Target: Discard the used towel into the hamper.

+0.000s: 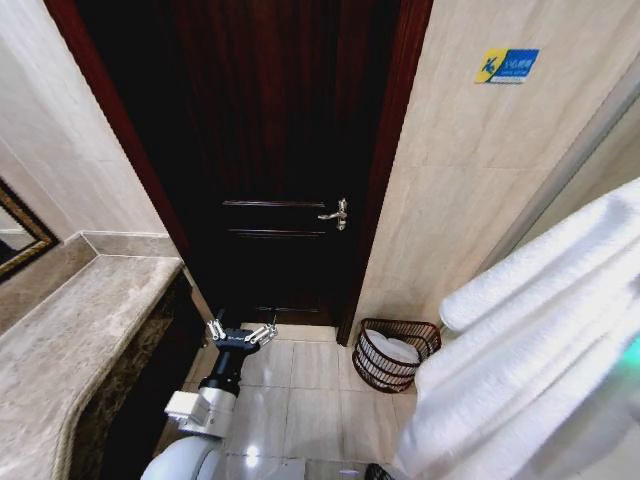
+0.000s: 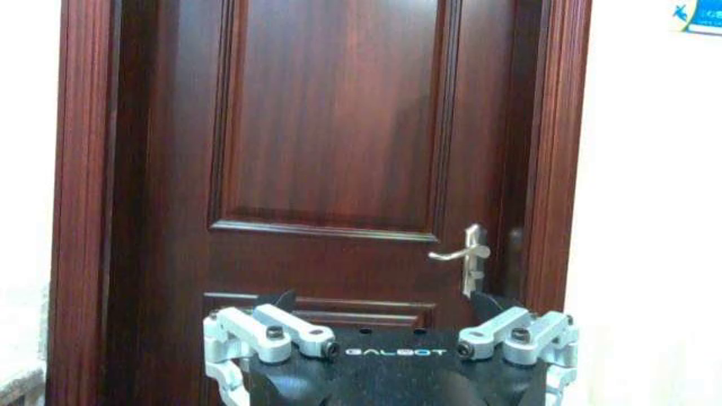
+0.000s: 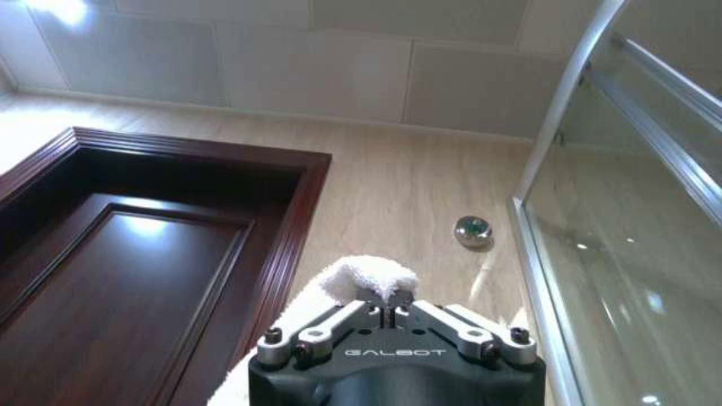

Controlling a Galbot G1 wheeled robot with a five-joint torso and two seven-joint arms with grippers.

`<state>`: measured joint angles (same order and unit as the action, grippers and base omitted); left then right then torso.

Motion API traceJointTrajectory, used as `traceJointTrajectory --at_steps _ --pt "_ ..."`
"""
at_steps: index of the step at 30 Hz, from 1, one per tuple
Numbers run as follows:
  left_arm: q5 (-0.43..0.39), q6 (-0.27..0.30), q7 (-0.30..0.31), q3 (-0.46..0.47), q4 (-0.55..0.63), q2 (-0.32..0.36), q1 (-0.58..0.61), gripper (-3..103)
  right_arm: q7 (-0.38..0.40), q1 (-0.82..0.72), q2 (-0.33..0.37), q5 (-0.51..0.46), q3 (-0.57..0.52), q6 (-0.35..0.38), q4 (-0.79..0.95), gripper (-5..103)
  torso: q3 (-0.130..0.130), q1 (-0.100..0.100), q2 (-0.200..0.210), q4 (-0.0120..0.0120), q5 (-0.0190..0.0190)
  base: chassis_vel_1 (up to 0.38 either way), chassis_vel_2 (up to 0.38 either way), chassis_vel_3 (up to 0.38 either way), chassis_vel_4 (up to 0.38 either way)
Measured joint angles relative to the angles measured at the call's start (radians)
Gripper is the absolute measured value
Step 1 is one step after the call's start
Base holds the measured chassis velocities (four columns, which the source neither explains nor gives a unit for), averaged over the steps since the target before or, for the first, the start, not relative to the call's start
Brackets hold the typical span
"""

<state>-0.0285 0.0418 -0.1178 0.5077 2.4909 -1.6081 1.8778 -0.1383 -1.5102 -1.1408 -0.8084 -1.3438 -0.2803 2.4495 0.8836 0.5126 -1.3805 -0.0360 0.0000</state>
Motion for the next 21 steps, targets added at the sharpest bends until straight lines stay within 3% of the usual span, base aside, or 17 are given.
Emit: traceJointTrajectory --at_steps 13,21 --pt "0.0 0.0 0.0 0.0 0.0 0.0 0.0 100 -0.001 0.003 -0.001 -0.001 0.002 -0.003 -0.011 2 0.0 0.0 0.0 -0.0001 -0.0002 -0.109 0.105 0.122 -0.112" --pt "0.0 0.0 0.0 0.0 0.0 0.0 0.0 100 -0.038 0.033 0.012 -0.016 0.067 -0.055 -0.093 2 0.001 0.002 0.001 -0.0002 0.0001 -0.152 0.153 0.141 -0.153"
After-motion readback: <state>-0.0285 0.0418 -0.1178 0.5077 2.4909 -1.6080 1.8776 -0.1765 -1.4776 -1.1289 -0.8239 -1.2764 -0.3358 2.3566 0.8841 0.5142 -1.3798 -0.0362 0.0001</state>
